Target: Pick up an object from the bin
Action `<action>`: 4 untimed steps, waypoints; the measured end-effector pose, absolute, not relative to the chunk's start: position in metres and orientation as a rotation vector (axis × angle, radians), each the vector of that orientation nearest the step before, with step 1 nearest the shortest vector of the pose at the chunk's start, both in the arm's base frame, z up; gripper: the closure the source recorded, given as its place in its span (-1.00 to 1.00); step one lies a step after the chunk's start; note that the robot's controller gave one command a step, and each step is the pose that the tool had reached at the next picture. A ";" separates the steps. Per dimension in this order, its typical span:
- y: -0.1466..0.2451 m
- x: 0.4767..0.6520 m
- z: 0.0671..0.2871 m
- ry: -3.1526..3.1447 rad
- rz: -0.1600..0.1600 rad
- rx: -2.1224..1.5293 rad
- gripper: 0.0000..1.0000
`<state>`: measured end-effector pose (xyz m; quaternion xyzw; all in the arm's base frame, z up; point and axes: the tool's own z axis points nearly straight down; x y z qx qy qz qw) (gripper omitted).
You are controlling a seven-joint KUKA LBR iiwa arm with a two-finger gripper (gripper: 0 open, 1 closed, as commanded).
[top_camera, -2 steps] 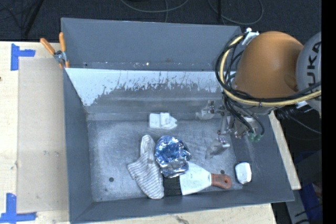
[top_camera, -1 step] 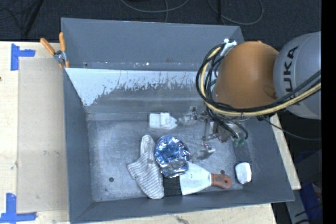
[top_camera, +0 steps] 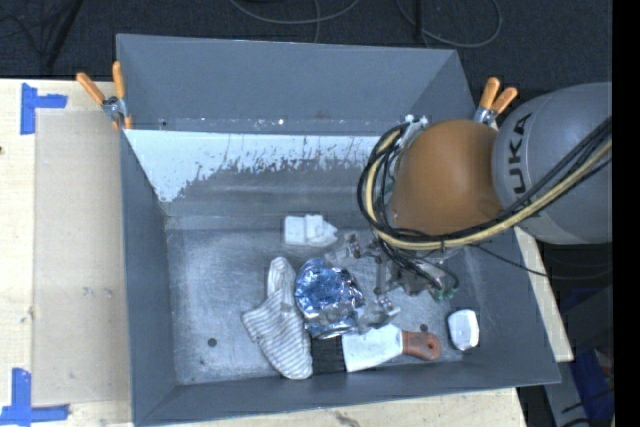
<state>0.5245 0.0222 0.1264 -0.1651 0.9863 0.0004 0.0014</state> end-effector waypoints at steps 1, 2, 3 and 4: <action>0.021 0.539 0.092 3.064 0.007 -0.685 -1.00; 0.018 0.535 0.087 3.057 0.001 -0.711 1.00; 0.018 0.535 0.087 3.057 0.001 -0.711 1.00; 0.030 0.531 0.171 3.070 0.003 -0.689 -1.00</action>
Offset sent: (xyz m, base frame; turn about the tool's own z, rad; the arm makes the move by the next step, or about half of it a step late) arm -0.0060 0.0680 -0.0564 -0.1110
